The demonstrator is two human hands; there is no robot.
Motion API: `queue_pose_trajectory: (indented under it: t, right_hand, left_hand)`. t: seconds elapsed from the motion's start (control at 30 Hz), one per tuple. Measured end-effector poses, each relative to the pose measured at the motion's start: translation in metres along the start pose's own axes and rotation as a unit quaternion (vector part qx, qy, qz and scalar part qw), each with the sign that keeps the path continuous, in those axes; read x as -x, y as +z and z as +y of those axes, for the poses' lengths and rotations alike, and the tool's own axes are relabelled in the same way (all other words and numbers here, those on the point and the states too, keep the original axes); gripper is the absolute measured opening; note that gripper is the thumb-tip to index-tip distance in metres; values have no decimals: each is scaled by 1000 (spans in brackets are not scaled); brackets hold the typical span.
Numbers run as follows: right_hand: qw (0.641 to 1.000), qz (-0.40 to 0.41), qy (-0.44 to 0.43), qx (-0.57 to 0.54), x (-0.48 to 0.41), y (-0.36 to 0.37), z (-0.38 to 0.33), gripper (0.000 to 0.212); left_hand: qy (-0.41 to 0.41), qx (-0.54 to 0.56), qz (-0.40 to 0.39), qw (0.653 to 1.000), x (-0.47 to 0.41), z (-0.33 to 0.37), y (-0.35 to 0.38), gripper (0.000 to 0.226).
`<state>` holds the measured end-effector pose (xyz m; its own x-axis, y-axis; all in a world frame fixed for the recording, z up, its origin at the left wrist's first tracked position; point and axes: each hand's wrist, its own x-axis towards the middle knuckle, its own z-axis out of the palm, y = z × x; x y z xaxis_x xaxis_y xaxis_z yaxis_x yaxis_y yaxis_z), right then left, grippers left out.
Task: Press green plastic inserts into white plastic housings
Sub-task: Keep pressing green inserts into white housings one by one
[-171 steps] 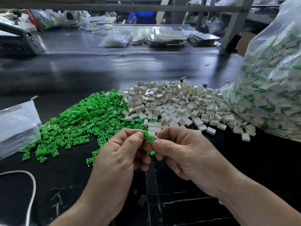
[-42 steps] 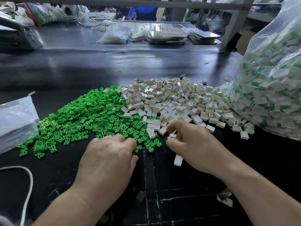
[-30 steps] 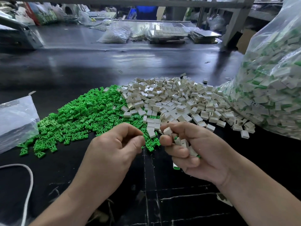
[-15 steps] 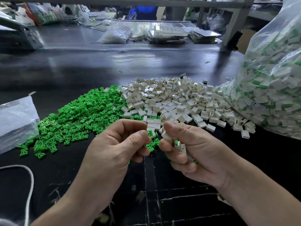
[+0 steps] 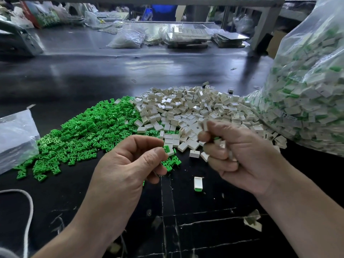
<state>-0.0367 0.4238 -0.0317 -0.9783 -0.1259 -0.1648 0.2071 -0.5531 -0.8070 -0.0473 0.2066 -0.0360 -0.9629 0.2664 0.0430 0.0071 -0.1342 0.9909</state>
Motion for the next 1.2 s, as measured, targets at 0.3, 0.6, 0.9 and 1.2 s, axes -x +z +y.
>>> queue_pose_trajectory:
  t: [0.3, 0.6, 0.9, 1.2]
  right_hand:
    - [970, -70, 17, 234, 10, 21, 18, 12]
    - [964, -93, -10, 250, 10, 23, 19, 14]
    - [973, -84, -2, 214, 12, 28, 23, 26]
    - [979, -101, 41, 170, 16, 35, 24, 26]
  left_hand:
    - [22, -23, -5, 999, 1, -3, -1, 30]
    - [56, -84, 1, 995, 4, -2, 0, 22]
    - [-52, 139, -97, 984, 3, 3, 3, 31]
    - [-152, 273, -159, 936, 2, 6, 6, 37]
